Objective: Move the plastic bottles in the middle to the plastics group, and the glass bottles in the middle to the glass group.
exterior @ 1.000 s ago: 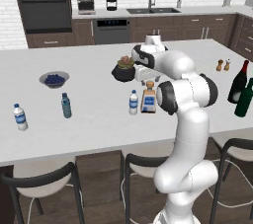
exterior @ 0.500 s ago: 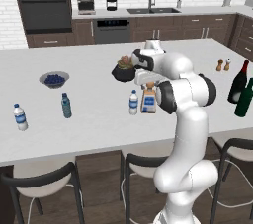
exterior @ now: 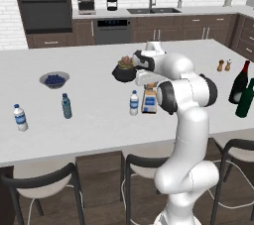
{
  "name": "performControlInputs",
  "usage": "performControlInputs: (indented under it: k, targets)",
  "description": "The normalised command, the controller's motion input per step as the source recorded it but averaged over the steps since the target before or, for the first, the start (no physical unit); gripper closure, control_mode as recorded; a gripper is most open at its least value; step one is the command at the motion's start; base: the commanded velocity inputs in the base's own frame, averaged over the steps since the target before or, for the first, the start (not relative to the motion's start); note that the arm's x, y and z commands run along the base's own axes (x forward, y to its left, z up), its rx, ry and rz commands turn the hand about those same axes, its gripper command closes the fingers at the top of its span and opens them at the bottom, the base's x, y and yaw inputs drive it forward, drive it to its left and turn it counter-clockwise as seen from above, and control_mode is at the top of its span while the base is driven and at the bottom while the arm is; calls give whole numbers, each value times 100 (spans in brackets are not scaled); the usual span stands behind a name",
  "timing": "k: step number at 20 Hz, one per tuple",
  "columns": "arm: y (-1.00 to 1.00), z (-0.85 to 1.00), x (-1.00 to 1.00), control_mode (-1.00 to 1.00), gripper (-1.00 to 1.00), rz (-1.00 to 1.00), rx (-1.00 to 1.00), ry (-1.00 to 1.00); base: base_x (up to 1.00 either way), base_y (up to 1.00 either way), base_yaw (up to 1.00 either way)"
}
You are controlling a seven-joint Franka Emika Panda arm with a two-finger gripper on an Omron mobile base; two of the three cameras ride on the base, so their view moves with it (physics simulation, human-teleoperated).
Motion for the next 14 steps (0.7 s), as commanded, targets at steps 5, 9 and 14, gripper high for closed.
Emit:
performControlInputs:
  k: [5,9,14]
  targets:
    - [-7,9,0,-100,100,0,0,0,0,0,0]
    - [-34,32,0,-100,100,-1,0,1,0,0,0]
    - [-73,22,-15,-100,100,-5,0,0,0,0,0]
